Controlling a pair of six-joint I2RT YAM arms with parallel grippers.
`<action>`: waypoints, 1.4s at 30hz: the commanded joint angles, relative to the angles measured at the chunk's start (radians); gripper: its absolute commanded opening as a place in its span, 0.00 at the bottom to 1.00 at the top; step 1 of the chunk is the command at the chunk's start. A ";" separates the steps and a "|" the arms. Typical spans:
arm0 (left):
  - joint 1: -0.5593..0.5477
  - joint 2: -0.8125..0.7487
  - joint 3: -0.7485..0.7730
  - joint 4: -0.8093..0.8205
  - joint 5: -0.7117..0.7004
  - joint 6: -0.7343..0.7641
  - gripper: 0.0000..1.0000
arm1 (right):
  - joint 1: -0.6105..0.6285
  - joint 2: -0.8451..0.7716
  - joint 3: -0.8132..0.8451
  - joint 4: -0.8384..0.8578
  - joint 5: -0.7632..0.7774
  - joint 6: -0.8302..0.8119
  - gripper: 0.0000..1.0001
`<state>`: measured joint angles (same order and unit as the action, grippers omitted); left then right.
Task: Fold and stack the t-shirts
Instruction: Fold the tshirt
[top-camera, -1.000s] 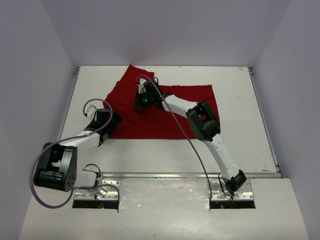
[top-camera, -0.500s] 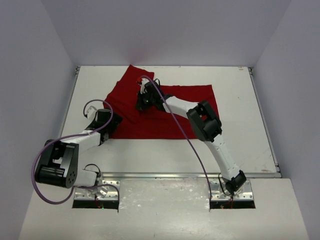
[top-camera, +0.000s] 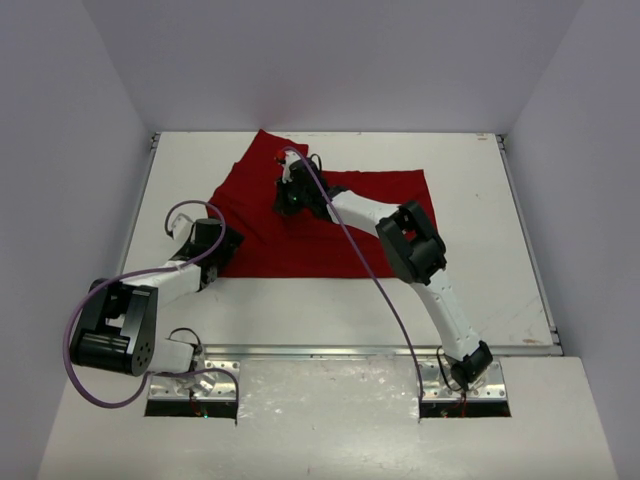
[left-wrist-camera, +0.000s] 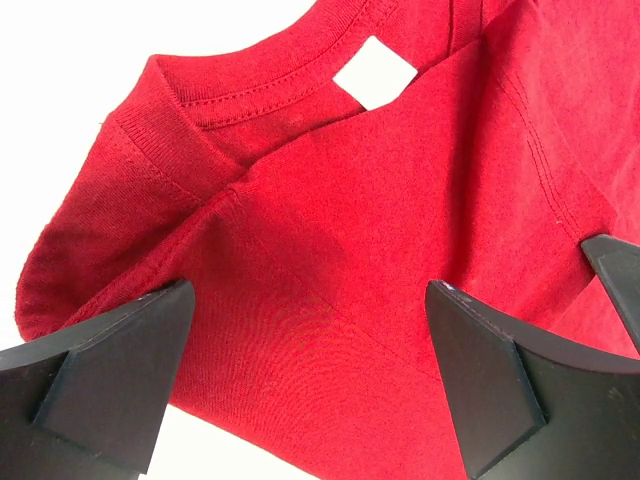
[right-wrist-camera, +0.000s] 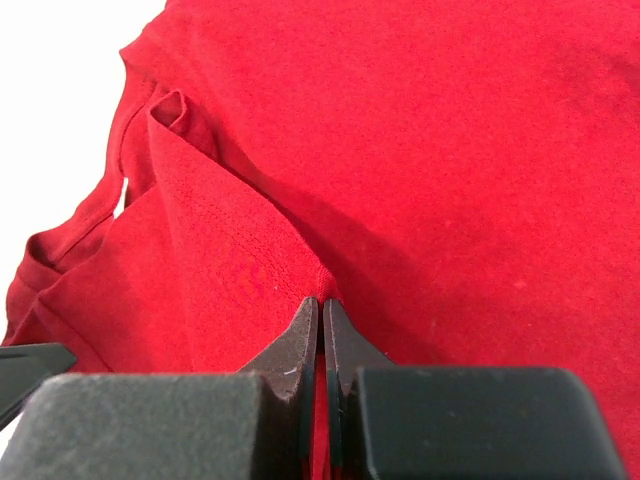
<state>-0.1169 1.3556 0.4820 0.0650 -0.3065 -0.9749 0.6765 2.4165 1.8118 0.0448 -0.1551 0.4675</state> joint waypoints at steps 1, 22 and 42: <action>0.002 -0.018 -0.009 0.013 -0.025 -0.022 1.00 | -0.009 -0.053 0.006 0.018 0.040 -0.016 0.01; 0.002 -0.078 -0.026 0.002 -0.032 -0.073 1.00 | -0.025 -0.020 0.145 -0.152 0.077 -0.036 0.44; -0.058 0.005 0.397 -0.471 -0.207 -0.022 1.00 | -0.364 -0.705 -0.675 -0.503 0.345 -0.001 0.84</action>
<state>-0.1654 1.3117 0.8196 -0.2680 -0.4370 -0.9932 0.2718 1.7386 1.1378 -0.3935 0.0837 0.4938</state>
